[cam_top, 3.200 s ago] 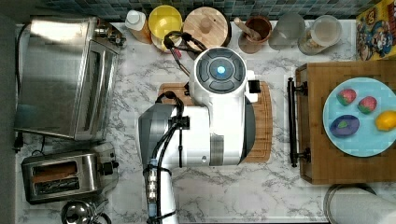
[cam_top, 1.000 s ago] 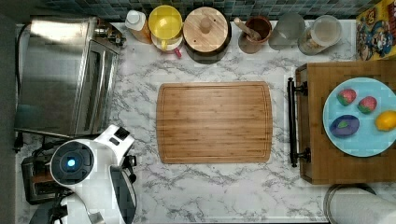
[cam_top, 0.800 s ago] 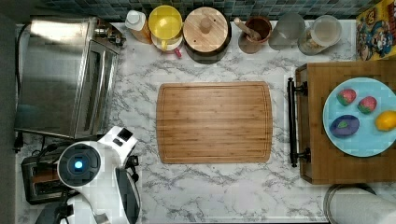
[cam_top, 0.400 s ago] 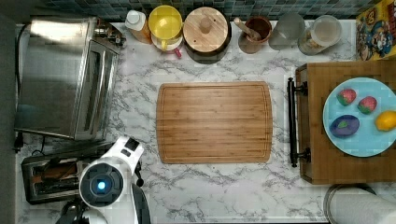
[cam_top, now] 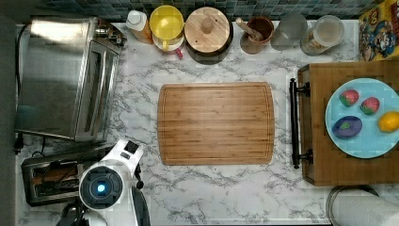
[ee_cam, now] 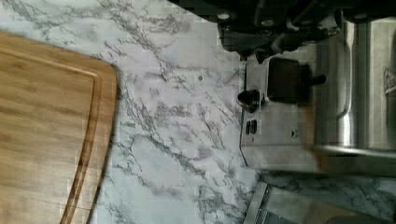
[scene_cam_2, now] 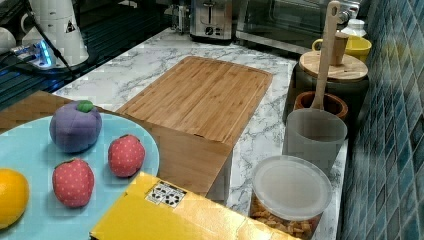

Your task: Turn on the toaster.

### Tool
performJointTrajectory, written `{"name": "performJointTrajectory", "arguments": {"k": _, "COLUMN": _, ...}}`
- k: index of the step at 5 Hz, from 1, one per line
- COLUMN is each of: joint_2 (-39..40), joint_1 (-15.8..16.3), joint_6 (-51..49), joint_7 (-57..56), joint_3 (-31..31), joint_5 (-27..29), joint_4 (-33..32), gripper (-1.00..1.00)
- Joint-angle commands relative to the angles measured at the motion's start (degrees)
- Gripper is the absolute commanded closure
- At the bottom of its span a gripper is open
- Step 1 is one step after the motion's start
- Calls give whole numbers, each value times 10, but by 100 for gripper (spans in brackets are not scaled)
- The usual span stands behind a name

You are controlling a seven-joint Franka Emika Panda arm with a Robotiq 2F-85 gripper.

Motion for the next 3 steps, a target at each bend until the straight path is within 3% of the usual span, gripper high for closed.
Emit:
{"name": "performJointTrajectory", "arguments": {"k": 1, "joint_2": 30, "joint_1": 17, "joint_6": 24, "joint_7": -37, "joint_3": -6, "joint_5": 94, "joint_4": 71, "gripper": 100}}
{"name": "performJointTrajectory", "arguments": {"k": 2, "joint_2": 21, "joint_1": 19, "joint_6": 37, "joint_7": -56, "joint_3": -5, "joint_5": 120, "joint_4": 68, "gripper": 100}}
{"name": "performJointTrajectory", "arguments": {"k": 3, "joint_2": 42, "joint_1": 19, "joint_6": 42, "joint_7": -43, "joint_3": 5, "joint_5": 96, "joint_4": 79, "gripper": 100}}
